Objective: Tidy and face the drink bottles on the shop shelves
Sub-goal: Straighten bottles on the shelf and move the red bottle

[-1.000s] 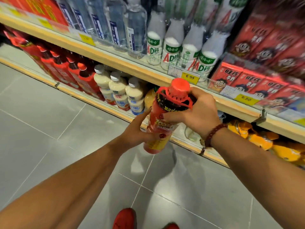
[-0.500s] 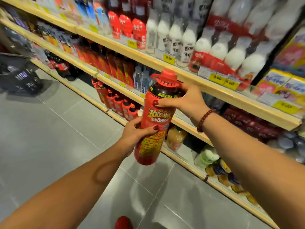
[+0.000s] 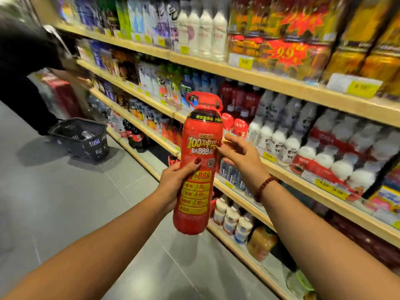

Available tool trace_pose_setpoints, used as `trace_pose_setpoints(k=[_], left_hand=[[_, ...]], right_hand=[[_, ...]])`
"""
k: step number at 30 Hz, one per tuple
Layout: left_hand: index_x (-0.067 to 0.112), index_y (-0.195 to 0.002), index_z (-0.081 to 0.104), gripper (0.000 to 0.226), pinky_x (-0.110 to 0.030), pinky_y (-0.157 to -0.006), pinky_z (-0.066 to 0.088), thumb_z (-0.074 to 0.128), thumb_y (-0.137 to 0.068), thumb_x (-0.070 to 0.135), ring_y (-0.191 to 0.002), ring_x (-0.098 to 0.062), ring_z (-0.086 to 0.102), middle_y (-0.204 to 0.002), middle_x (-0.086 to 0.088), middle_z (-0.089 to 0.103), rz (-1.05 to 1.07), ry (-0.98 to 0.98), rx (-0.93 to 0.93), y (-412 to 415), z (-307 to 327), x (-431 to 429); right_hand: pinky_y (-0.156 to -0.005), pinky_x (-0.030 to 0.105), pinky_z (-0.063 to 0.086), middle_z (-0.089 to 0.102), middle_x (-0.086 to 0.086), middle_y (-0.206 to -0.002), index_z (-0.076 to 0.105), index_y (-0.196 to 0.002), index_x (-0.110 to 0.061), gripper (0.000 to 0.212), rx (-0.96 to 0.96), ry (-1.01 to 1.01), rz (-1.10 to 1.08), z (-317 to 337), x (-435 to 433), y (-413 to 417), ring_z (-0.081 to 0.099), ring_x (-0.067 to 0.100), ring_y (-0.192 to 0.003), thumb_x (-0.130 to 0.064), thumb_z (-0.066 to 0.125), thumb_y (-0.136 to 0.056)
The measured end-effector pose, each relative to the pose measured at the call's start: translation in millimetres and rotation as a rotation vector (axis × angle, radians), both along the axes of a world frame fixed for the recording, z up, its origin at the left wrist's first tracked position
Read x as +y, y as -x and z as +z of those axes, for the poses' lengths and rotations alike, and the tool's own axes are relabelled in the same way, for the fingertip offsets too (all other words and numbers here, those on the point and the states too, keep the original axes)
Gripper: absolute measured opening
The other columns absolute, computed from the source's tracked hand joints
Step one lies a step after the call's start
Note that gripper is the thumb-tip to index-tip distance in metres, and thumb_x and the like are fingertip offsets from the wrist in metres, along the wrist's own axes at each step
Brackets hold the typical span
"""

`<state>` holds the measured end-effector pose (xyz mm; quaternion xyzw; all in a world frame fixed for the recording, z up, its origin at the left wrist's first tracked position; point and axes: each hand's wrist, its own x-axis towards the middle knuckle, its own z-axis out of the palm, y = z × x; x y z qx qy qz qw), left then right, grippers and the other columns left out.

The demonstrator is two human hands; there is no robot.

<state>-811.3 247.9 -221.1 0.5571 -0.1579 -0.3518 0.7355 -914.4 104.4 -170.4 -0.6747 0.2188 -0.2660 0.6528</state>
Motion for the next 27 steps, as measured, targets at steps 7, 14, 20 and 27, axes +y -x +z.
trace_pose_setpoints(k=[7, 14, 20, 27], left_hand=[[0.009, -0.105, 0.067, 0.054, -0.035, -0.067, 0.058, 0.076, -0.060, 0.038, -0.084, -0.028, 0.072, -0.097, -0.015, 0.074, 0.104, 0.071, 0.050, -67, 26, 17], [0.007, -0.108, 0.066, 0.059, -0.040, -0.076, 0.058, 0.076, -0.058, 0.037, -0.088, -0.031, 0.070, -0.102, -0.018, 0.072, 0.223, 0.072, 0.065, -147, 33, 15], [0.009, -0.098, 0.069, 0.047, -0.035, -0.066, 0.060, 0.077, -0.059, 0.034, -0.078, -0.025, 0.073, -0.089, -0.013, 0.075, 0.307, 0.066, 0.051, -232, 37, 0], [0.007, -0.104, 0.068, 0.040, -0.042, -0.079, 0.058, 0.073, -0.071, 0.029, -0.084, -0.029, 0.071, -0.098, -0.017, 0.073, 0.424, 0.050, 0.097, -320, 38, -1]], right_hand=[[-0.078, 0.025, 0.057, 0.067, 0.006, -0.111, 0.060, -0.114, -0.013, 0.040, 0.130, -0.063, 0.188, -47, 45, -47, 0.065, 0.017, -0.102, -0.009, 0.075, -0.077], [-0.069, 0.017, 0.055, 0.070, 0.002, -0.099, 0.060, -0.117, -0.007, 0.051, 0.058, -0.028, 0.253, -57, 48, -142, 0.069, 0.003, -0.085, -0.007, 0.081, -0.070], [-0.084, 0.041, 0.057, 0.071, 0.009, -0.104, 0.062, -0.113, -0.008, 0.053, 0.071, 0.010, 0.277, -61, 26, -245, 0.068, 0.023, -0.098, -0.017, 0.085, -0.066], [-0.087, 0.042, 0.056, 0.072, 0.008, -0.104, 0.065, -0.111, -0.011, 0.049, 0.088, -0.009, 0.393, -62, 17, -348, 0.068, 0.022, -0.099, -0.019, 0.084, -0.068]])
